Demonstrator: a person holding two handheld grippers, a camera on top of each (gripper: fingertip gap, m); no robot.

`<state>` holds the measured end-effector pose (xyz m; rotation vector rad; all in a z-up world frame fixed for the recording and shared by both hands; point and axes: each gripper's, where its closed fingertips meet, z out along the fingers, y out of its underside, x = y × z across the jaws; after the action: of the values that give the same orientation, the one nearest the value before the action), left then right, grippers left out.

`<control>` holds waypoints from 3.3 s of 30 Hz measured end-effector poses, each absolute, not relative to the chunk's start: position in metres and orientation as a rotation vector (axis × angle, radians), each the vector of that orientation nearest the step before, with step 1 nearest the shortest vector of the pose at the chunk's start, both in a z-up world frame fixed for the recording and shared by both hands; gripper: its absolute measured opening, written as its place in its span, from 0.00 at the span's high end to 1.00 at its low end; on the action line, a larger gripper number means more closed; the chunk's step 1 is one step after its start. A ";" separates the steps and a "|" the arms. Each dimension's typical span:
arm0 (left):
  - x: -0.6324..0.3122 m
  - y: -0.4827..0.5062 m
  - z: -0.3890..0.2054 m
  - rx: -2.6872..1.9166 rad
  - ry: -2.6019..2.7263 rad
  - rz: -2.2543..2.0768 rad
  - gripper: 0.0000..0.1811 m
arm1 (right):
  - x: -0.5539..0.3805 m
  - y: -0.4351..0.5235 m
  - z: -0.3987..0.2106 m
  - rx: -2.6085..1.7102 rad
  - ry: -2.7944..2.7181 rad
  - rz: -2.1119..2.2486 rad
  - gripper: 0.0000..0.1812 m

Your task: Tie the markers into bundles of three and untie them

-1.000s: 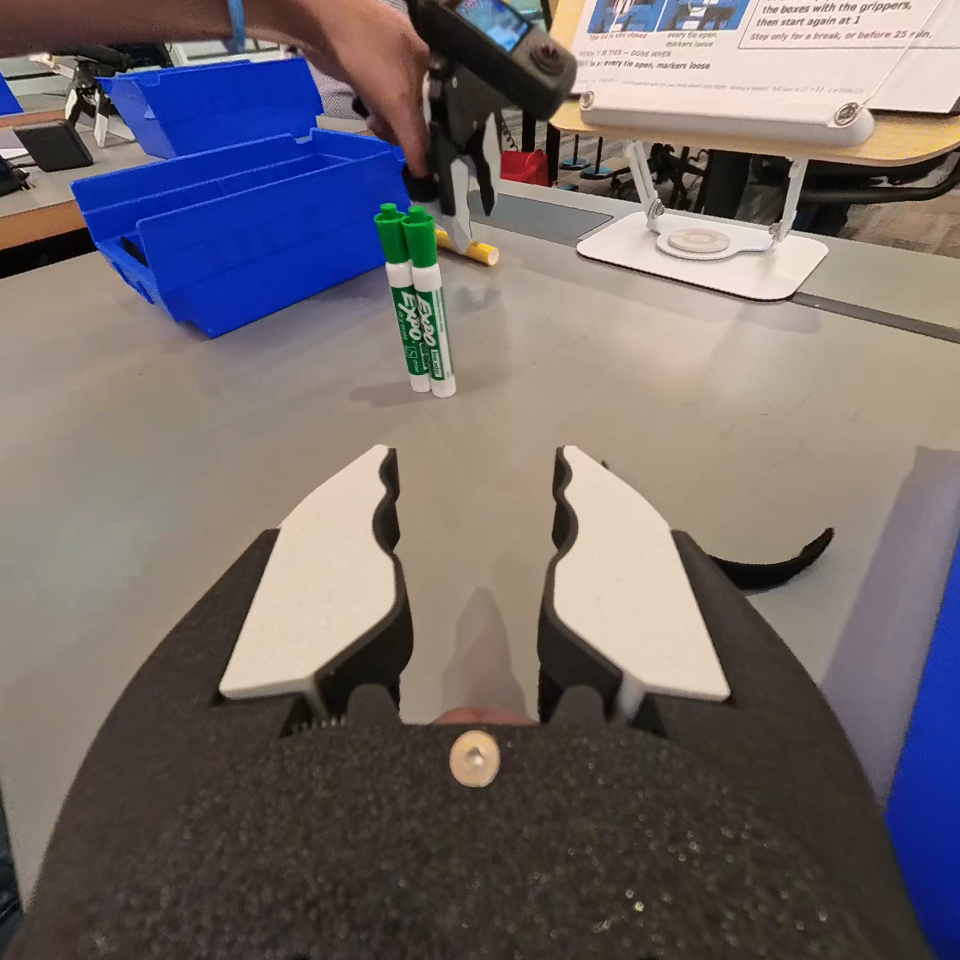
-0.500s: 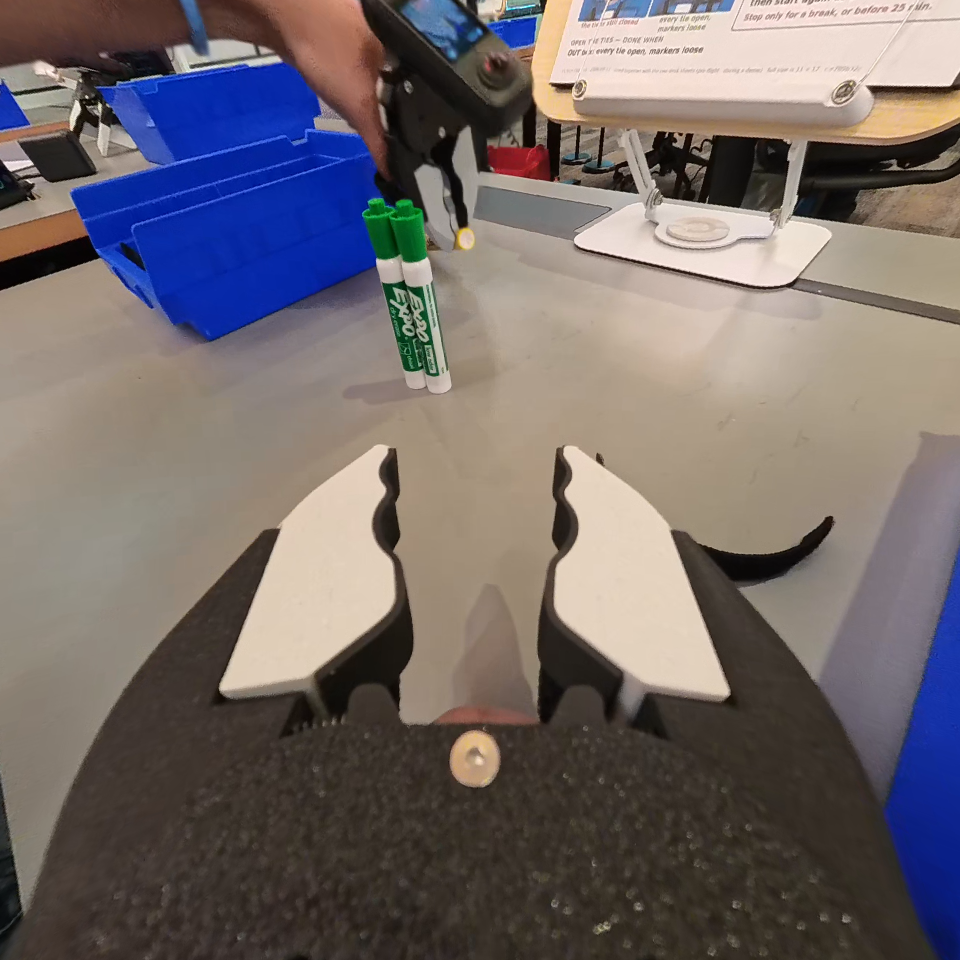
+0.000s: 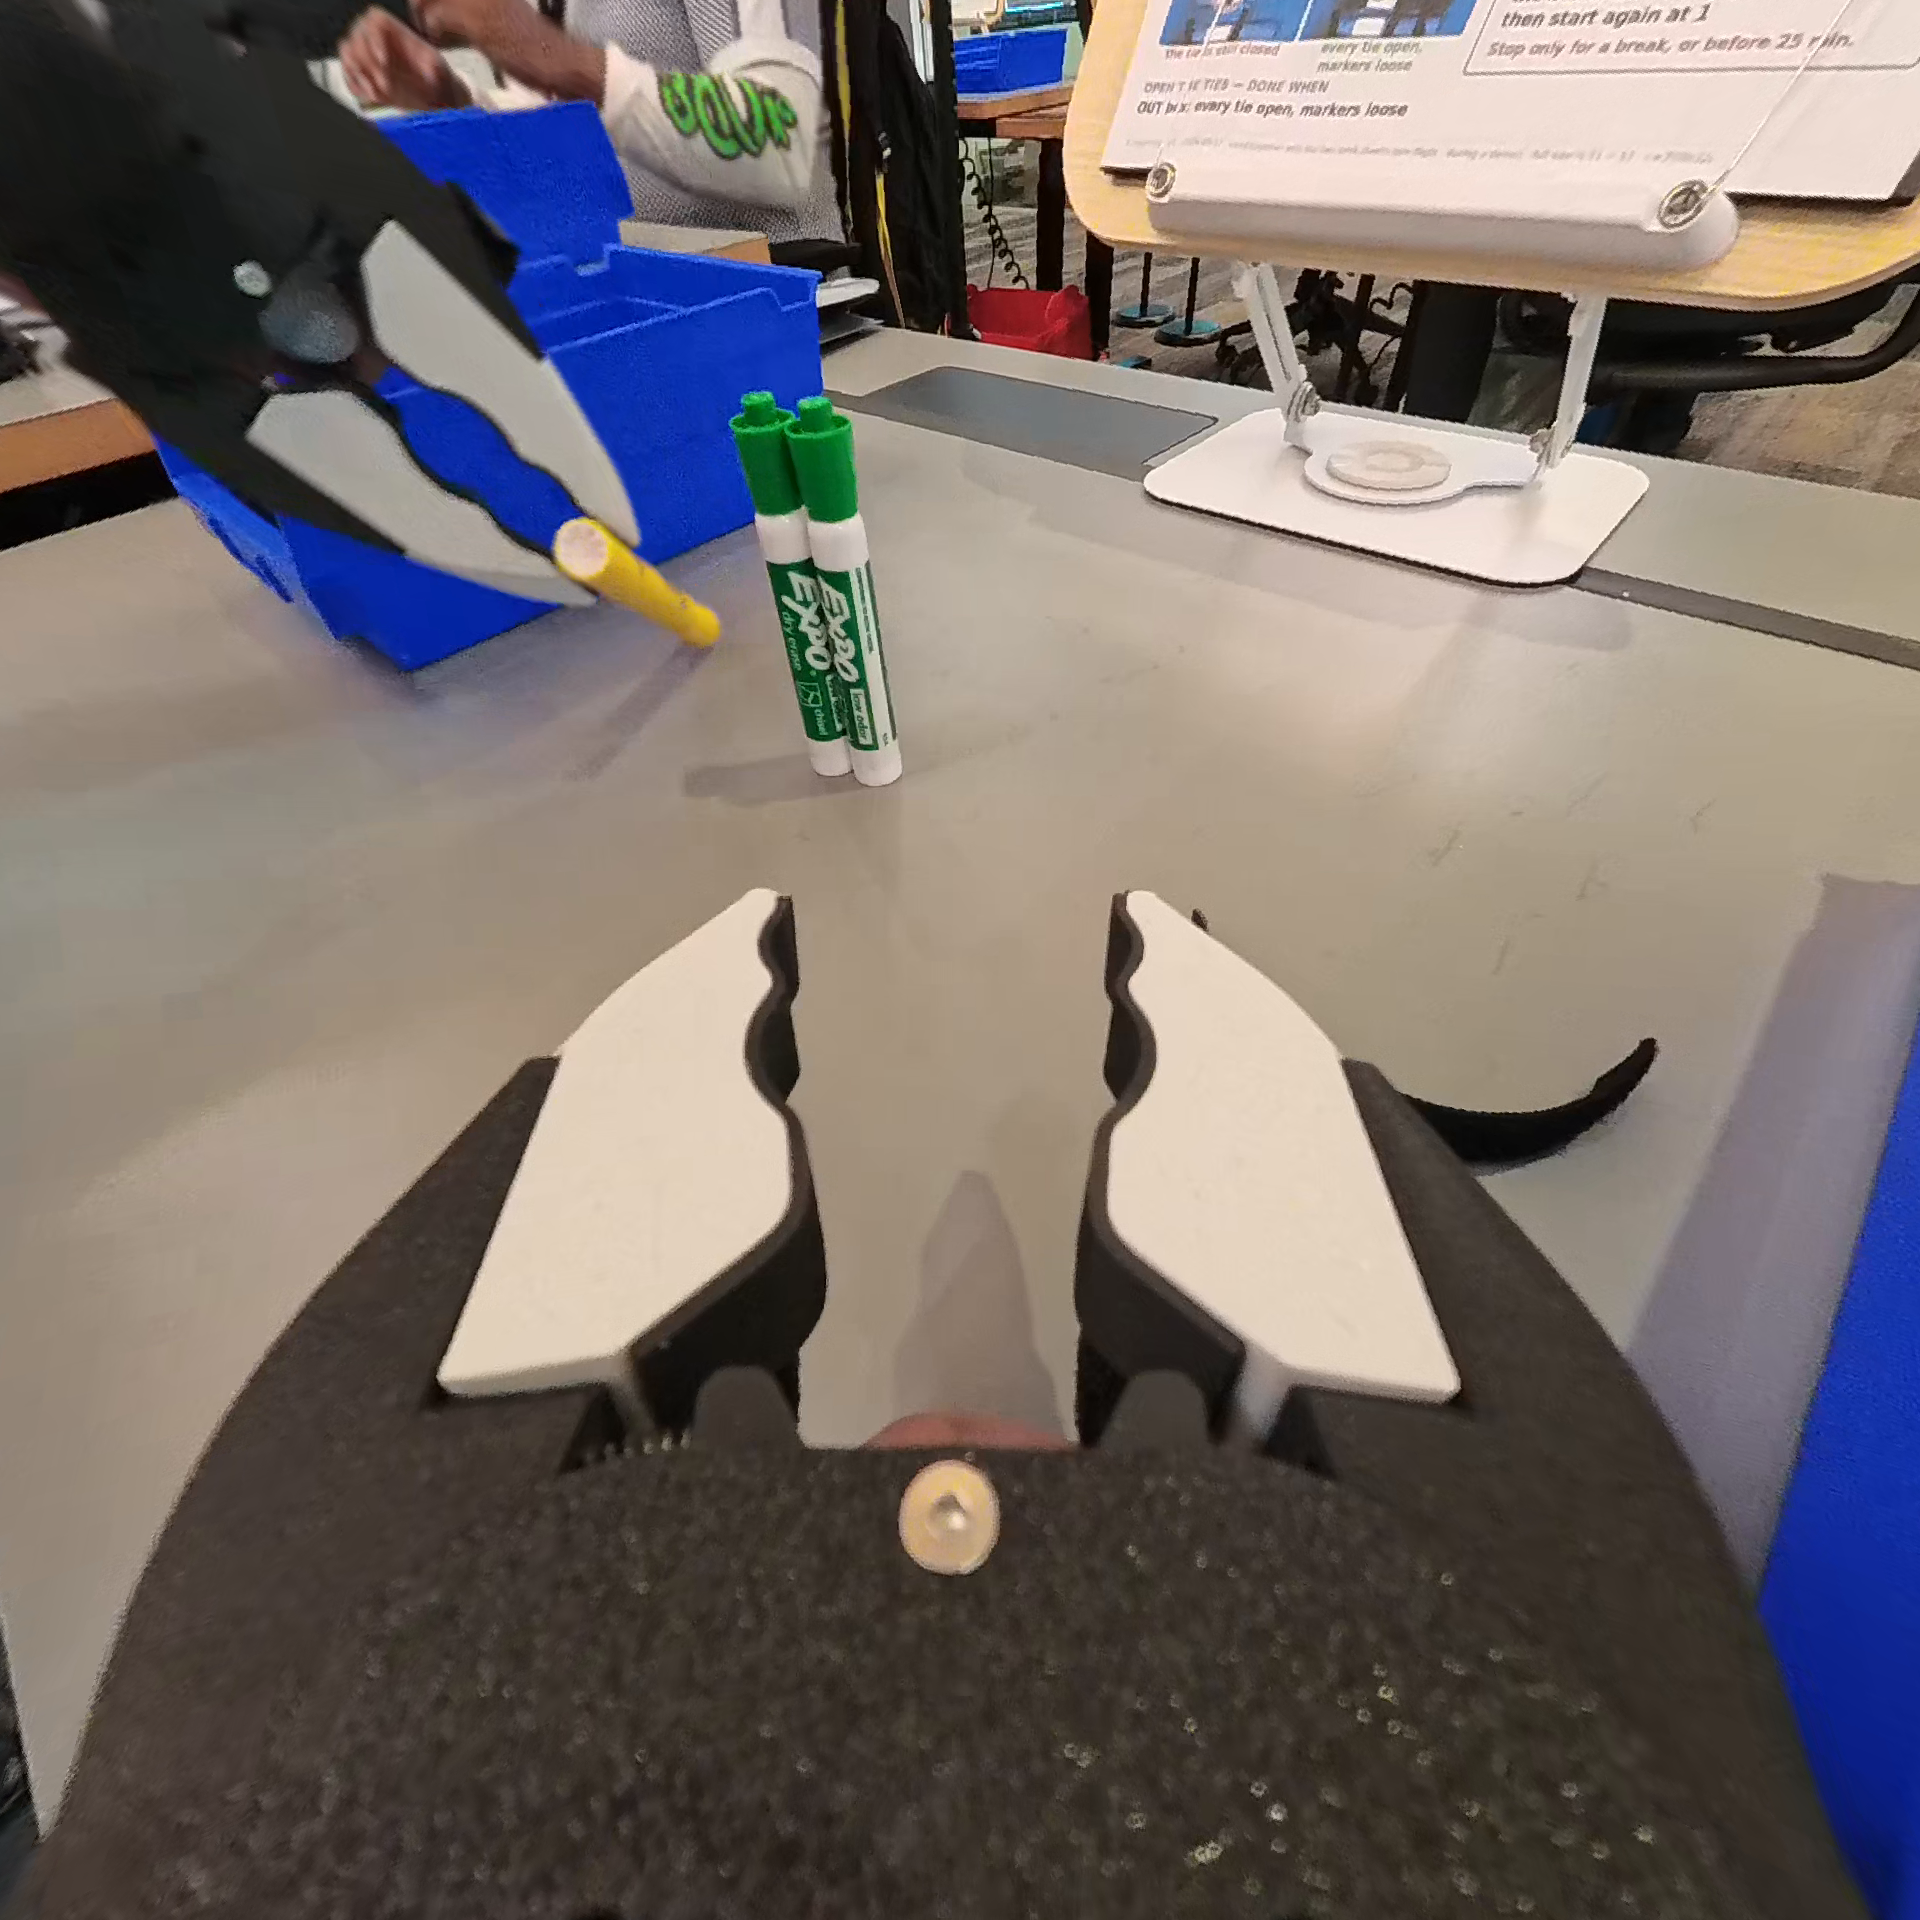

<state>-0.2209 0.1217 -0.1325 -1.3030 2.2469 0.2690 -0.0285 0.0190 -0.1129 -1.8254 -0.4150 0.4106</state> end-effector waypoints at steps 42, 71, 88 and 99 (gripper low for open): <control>-0.228 0.064 -0.101 -1.730 0.671 -0.780 0.63 | -0.047 0.017 -0.117 -1.826 -0.450 0.421 0.69; -0.236 0.106 -0.150 -2.055 0.841 -0.533 0.54 | -0.134 0.067 -0.152 -2.036 -0.835 0.384 0.71; -0.165 0.074 -0.186 -2.189 1.128 -0.739 0.52 | -0.057 0.057 -0.144 -2.027 -0.686 0.395 0.71; -0.157 0.051 -0.136 -1.943 1.060 -0.707 0.55 | -0.059 0.023 -0.133 -1.981 -0.576 0.386 0.70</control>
<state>-0.1570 0.0508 -0.1363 -1.9429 1.0602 -0.7066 -0.0586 0.0230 -0.1332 -1.9812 -0.5757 0.3862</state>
